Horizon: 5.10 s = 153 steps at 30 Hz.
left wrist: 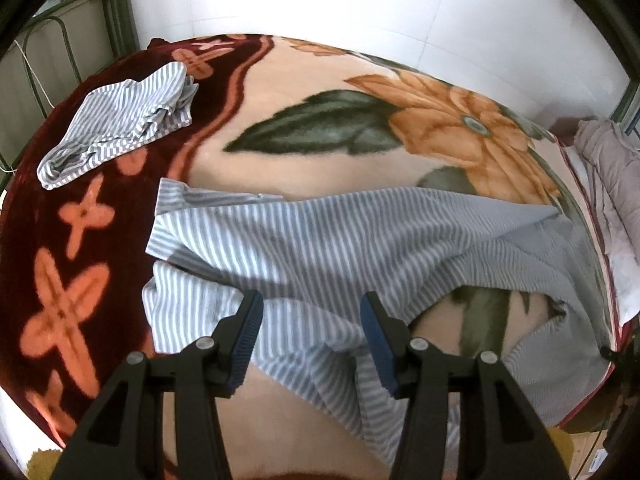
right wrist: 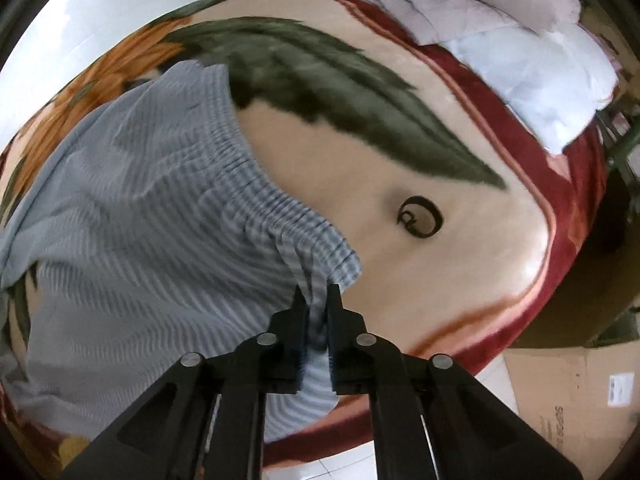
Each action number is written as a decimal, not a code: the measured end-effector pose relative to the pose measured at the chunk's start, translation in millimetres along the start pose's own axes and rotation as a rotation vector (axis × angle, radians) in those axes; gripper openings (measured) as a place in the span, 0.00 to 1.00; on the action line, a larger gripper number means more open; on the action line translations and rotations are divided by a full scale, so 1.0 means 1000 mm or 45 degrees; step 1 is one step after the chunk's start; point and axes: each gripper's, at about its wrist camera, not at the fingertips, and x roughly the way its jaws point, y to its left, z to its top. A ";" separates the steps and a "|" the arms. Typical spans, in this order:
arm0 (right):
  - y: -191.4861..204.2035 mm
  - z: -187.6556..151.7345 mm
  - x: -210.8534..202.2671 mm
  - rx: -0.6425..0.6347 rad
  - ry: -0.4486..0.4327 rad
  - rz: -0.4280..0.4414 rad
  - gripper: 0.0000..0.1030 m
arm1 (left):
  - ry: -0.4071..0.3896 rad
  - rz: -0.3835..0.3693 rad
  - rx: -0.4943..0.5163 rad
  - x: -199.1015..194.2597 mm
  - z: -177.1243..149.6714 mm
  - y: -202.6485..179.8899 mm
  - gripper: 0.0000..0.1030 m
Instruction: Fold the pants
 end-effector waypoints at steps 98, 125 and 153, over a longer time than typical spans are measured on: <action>0.419 -0.115 -0.041 -0.697 0.031 0.610 0.44 | 0.221 -0.037 -0.220 0.051 -0.010 0.111 0.27; 0.424 -0.146 -0.083 -0.954 -0.100 0.627 0.37 | 0.047 0.102 -0.159 -0.015 0.002 0.162 0.56; 0.473 -0.085 -0.008 -0.920 -0.163 0.528 0.36 | 0.025 -0.025 -0.161 0.091 0.049 0.107 0.52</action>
